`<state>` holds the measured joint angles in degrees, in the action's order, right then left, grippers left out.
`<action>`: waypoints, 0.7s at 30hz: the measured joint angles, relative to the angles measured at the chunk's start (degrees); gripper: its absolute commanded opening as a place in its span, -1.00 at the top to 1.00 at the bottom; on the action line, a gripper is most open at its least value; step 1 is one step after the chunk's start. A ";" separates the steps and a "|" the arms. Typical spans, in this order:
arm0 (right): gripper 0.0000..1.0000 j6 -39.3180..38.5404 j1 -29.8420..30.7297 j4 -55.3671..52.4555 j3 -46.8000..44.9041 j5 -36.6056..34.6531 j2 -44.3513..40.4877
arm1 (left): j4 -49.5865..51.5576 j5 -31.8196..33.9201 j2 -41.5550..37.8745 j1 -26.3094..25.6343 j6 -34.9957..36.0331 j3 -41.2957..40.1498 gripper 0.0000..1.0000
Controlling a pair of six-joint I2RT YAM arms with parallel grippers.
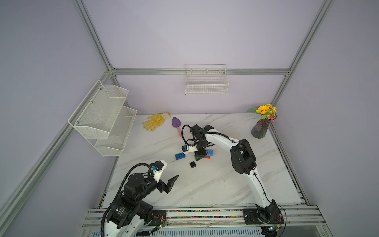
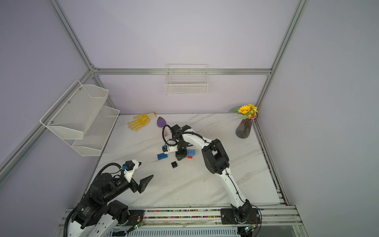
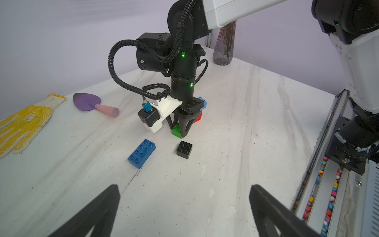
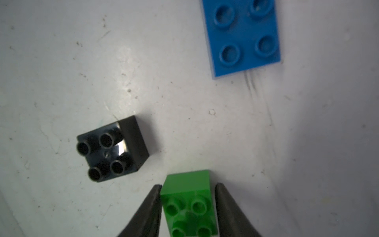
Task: Assemble the letter f with lego
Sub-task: Pick up the lego brick from the center of the board.
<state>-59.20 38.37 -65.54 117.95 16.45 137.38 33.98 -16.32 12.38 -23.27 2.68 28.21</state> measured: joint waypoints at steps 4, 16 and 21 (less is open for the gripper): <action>0.77 0.24 0.00 -0.52 1.03 -0.02 0.11 | 0.00 -0.09 0.02 0.02 0.00 0.02 -1.00; 0.81 2.03 -0.44 -0.57 4.26 -0.07 -0.02 | 0.00 -0.48 0.11 0.37 0.00 0.02 -0.99; 0.82 2.86 -1.57 -0.72 4.35 -0.31 -1.95 | 0.00 -0.79 0.15 0.39 0.00 0.00 -1.00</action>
<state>-56.34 36.80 -66.26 122.30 16.14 135.44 33.98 -17.10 12.53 -22.87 2.68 28.21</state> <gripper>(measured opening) 0.340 0.997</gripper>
